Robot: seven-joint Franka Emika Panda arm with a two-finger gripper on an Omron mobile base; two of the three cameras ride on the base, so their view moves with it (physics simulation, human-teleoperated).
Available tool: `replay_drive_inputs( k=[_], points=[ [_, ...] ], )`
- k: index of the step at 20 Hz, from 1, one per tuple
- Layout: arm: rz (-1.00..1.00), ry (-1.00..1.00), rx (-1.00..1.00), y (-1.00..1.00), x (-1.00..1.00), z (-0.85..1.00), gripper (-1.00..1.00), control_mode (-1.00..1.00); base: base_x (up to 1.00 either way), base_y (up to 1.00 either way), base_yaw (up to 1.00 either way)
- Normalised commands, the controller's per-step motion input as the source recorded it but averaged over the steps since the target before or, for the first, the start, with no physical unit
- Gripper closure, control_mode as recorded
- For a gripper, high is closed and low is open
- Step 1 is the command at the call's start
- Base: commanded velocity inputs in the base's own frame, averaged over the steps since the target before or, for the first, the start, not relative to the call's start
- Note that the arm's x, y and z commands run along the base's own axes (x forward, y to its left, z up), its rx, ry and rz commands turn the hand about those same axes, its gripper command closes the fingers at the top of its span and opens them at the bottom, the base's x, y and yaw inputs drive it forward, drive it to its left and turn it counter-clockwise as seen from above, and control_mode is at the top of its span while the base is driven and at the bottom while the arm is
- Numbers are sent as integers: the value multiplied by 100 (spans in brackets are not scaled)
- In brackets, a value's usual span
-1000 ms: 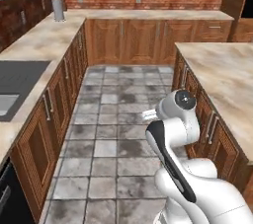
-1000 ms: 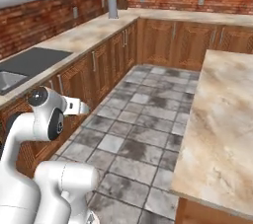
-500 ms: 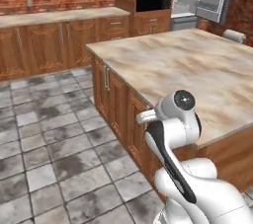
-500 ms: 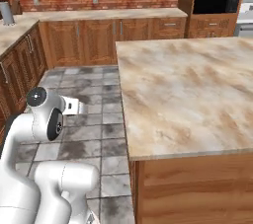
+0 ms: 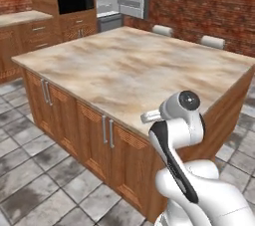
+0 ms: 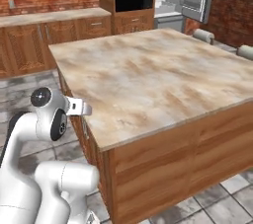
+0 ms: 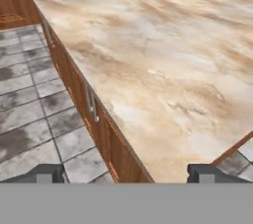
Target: Take a sugar cube from the saucer and place it inside the coffee. Then, grab milk from the fridge and place it next to the coffee on the counter to sweeten the coffee.
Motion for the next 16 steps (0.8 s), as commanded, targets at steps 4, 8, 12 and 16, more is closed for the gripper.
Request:
replay_drive_inputs(
  k=[4, 8, 12, 16],
  points=[
    [0, 0, 0, 0, 0, 0, -100, 100, 82, 77, -14],
    [0, 0, 0, 0, 0, 0, -100, 100, 98, 100, -11],
    [0, 0, 0, 0, 0, 0, -100, 100, 100, 100, -8],
    [0, 0, 0, 0, 0, 0, -100, 100, 74, 100, -3]
  ],
)
